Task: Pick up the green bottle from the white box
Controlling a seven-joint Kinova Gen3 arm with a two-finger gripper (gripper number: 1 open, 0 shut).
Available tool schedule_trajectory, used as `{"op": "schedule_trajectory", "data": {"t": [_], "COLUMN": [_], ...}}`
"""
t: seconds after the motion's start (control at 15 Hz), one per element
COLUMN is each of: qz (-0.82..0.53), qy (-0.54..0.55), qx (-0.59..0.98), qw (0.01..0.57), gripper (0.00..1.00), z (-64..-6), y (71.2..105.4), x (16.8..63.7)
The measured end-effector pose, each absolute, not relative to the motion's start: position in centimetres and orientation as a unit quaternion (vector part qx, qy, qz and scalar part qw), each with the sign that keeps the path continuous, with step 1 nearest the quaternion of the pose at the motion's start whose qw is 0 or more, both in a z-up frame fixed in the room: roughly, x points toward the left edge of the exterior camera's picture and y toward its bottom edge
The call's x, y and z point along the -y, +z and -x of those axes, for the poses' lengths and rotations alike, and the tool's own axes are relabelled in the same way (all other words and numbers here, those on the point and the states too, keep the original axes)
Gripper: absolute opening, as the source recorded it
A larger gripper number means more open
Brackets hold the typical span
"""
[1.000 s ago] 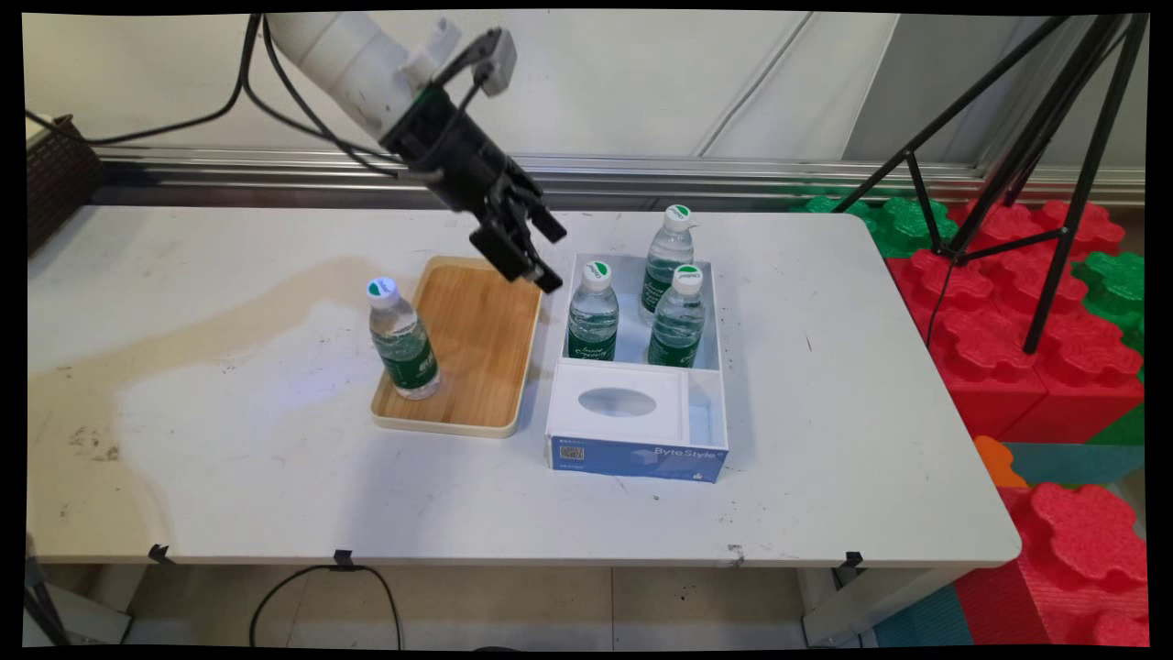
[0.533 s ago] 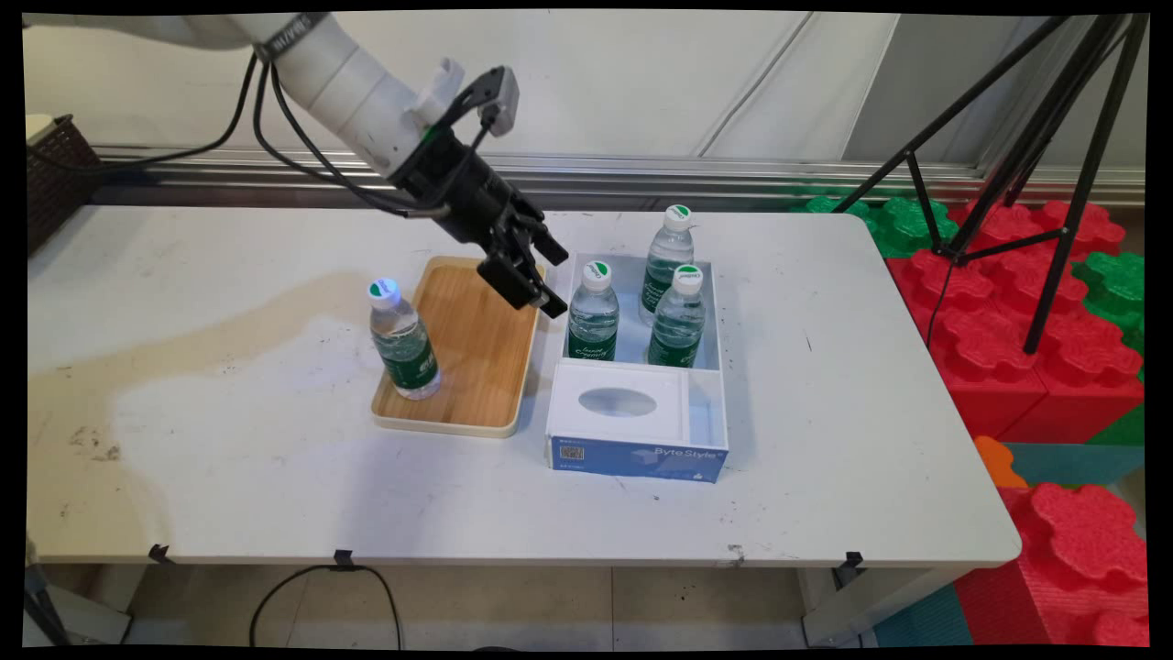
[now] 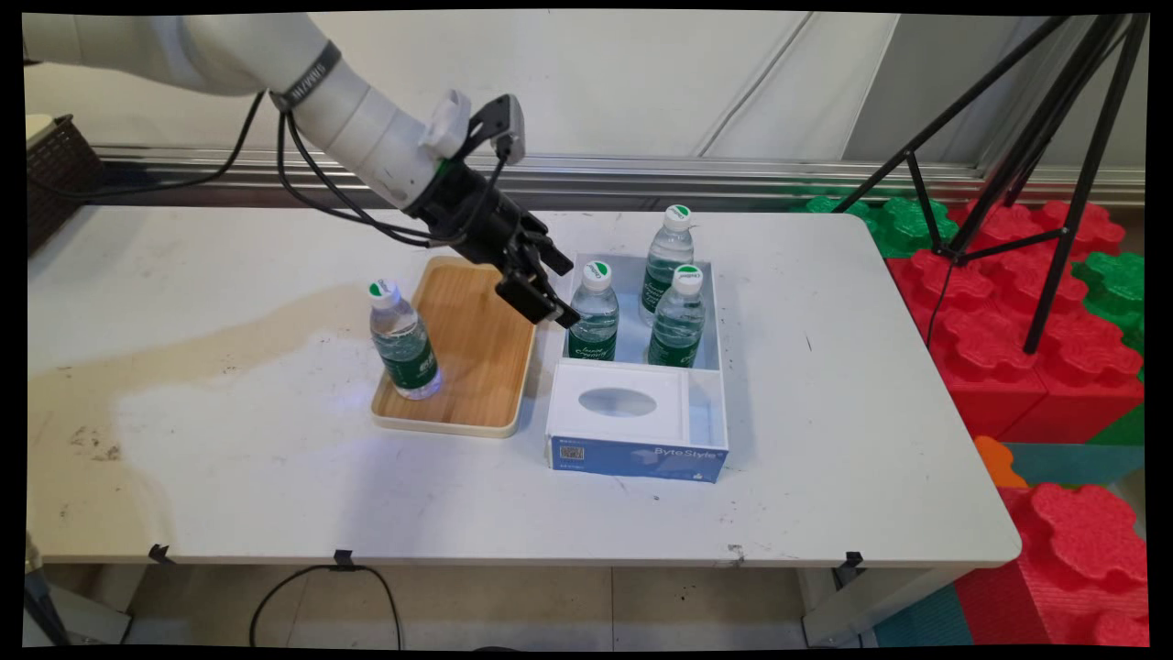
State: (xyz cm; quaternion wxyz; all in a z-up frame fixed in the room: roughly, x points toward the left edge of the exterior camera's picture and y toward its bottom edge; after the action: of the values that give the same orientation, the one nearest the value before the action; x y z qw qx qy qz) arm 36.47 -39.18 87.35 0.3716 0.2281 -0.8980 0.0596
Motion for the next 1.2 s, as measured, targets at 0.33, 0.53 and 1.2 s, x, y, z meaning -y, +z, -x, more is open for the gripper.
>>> {"op": "schedule_trajectory", "data": {"t": [0.33,0.53,1.2], "qz": [-0.245,-0.25,-0.259], "qy": [0.071,0.076,0.084], "qx": [0.89,0.886,0.877], "qw": [0.378,0.384,0.397], "gripper": [1.0,1.0,1.0], "z": [-35.6,-35.1,-34.0], "y": [85.4,84.4,82.2], "x": [39.2,39.3,39.5]}}
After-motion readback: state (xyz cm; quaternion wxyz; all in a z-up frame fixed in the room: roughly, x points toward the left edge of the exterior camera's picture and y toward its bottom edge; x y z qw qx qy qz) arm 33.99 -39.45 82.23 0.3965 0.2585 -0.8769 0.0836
